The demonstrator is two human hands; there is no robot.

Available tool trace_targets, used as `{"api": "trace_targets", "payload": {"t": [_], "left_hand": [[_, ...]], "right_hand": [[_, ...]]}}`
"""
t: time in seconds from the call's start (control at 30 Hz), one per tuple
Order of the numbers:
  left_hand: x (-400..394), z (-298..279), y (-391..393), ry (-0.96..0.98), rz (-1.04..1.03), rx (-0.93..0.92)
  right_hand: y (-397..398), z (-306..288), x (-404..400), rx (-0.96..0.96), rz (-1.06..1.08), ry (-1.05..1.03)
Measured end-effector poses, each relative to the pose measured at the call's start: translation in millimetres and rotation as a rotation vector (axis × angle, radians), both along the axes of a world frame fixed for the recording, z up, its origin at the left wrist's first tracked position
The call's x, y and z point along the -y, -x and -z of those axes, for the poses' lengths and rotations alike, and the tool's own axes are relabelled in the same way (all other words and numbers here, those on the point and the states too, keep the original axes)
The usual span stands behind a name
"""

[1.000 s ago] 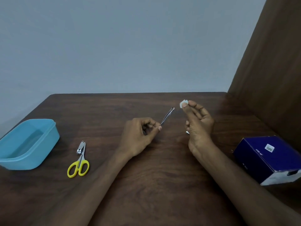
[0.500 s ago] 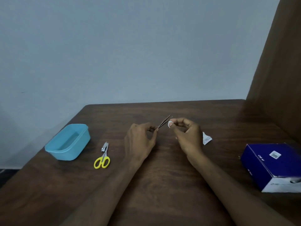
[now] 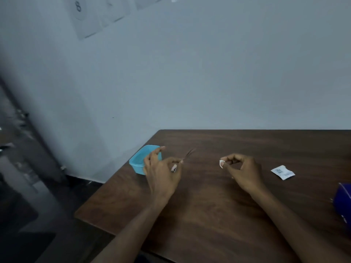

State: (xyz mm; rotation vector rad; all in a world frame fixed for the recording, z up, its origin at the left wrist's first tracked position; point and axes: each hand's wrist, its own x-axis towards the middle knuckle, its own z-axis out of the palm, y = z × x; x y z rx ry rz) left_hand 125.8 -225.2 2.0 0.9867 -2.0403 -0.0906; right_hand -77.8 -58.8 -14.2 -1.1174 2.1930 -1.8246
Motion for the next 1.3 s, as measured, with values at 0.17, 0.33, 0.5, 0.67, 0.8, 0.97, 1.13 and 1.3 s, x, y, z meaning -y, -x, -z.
{"api": "trace_targets", "payload": {"t": [0.17, 0.33, 0.5, 0.67, 0.8, 0.97, 1.13, 1.3], "left_hand": [[50, -41, -67, -0.144, -0.224, 0.063], [95, -75, -87, -0.314, -0.264, 0.183], [117, -82, -73, -0.330, -0.377, 0.318], [126, -72, -50, -0.293, -0.404, 0.620], [125, -73, -42, -0.269, -0.417, 0.701], [124, -72, -40, -0.256, -0.401, 0.732], [123, -74, -38, -0.221, -0.379, 0.707], [118, -75, -32, -0.145, -0.305, 0.608]], "right_hand": [[-19, 1, 4, -0.075, -0.089, -0.072], [-26, -2, 5, 0.004, -0.150, -0.010], [-24, -6, 1, 0.015, -0.149, -0.021], [-18, -8, -4, 0.017, -0.128, -0.006], [-13, -10, -4, 0.026, -0.120, 0.003], [-14, -9, -3, 0.044, -0.135, 0.008], [-14, -9, -3, 0.021, -0.145, -0.012], [-14, -8, -3, 0.019, -0.133, -0.006]]}}
